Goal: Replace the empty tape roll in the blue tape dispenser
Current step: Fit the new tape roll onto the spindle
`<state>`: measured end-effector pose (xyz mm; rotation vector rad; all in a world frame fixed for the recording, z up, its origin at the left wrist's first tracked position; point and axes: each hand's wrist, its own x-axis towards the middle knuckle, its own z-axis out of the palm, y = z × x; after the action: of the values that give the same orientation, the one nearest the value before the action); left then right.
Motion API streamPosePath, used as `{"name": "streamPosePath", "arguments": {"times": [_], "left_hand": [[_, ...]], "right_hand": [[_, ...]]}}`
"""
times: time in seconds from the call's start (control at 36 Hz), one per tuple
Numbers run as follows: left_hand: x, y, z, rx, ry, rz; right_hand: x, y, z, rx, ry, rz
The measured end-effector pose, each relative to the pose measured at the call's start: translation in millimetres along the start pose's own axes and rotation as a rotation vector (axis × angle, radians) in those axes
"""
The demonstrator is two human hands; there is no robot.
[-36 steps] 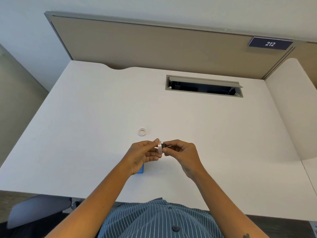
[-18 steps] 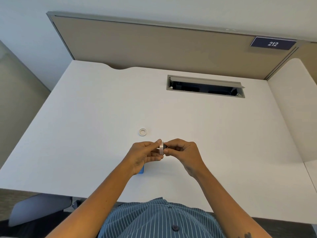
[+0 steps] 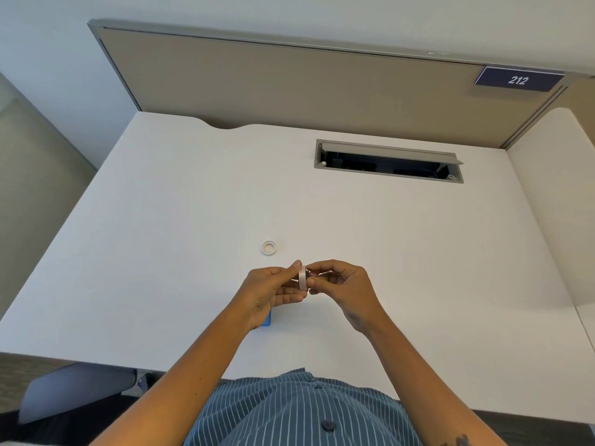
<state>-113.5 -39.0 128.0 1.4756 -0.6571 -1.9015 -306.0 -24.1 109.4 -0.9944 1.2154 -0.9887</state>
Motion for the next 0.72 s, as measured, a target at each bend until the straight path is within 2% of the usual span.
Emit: {"name": "streamPosePath", "arguments": {"times": [0.72], "left_hand": [[-2.1,2.0,-5.3,0.041,-0.01,-0.062]], "right_hand": [[4.8,4.5,3.7,0.088,-0.036,0.059]]}}
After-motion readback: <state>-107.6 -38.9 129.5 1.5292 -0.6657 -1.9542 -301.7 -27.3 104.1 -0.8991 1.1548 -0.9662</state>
